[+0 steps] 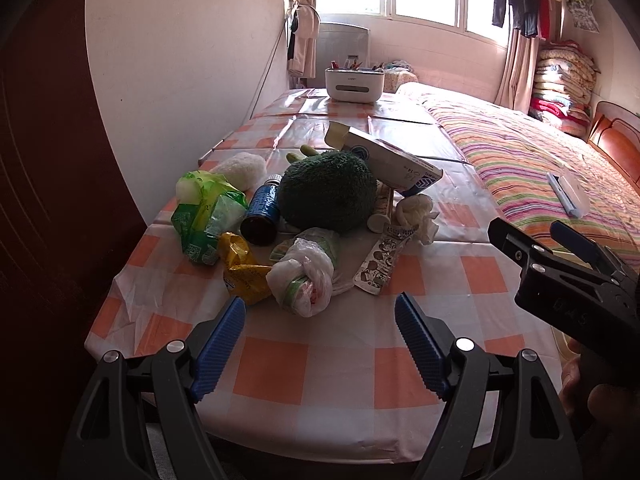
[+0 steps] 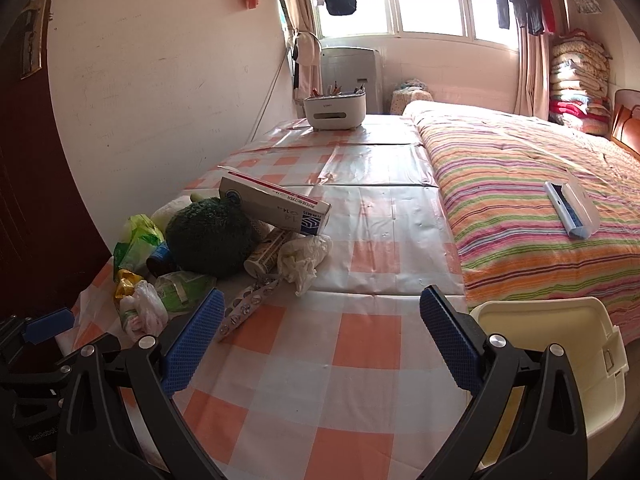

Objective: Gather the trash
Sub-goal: 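Grasp the green furry plush with the right gripper and lift it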

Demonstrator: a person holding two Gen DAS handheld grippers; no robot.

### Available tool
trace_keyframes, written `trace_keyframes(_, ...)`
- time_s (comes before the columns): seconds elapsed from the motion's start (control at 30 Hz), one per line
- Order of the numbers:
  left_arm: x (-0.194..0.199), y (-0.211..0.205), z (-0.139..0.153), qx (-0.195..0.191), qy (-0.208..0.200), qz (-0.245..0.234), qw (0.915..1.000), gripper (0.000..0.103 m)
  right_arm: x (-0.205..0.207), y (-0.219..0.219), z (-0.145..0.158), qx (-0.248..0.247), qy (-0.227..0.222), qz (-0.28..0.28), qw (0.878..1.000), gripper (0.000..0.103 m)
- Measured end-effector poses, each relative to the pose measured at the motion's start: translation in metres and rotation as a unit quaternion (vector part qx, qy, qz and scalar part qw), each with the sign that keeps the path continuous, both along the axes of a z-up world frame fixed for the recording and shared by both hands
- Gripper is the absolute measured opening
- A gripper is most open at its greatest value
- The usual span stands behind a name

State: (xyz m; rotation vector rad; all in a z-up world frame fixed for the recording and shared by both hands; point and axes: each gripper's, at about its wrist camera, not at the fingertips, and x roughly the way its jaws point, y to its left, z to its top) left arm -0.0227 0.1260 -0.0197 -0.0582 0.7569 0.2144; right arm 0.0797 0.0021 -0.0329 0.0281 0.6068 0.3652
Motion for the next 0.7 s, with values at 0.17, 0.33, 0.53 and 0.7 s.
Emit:
trace_keyframes(0.17, -0.003, 0.009, -0.001, 0.002, 0.002, 0.016, 0.9999, 0.075, 0.016, 0.024, 0.002, 0.022, 0.004, 0.051, 0.998, 0.097)
trace_keyframes(0.33, -0.004, 0.020, -0.001, -0.001, 0.003, 0.034, 0.9994, 0.075, 0.033, 0.064, 0.002, 0.029, 0.011, 0.111, 0.993, 0.097)
trace_keyframes(0.53, -0.006, 0.030, -0.003, -0.006, 0.005, 0.048, 0.9988, 0.075, 0.057, 0.107, -0.008, 0.013, 0.029, 0.140, 0.990, 0.097)
trace_keyframes(0.7, -0.006, 0.035, -0.006, -0.007, 0.010, 0.052, 0.9986, 0.075, 0.072, 0.139, -0.016, -0.014, 0.030, 0.150, 0.988, 0.097)
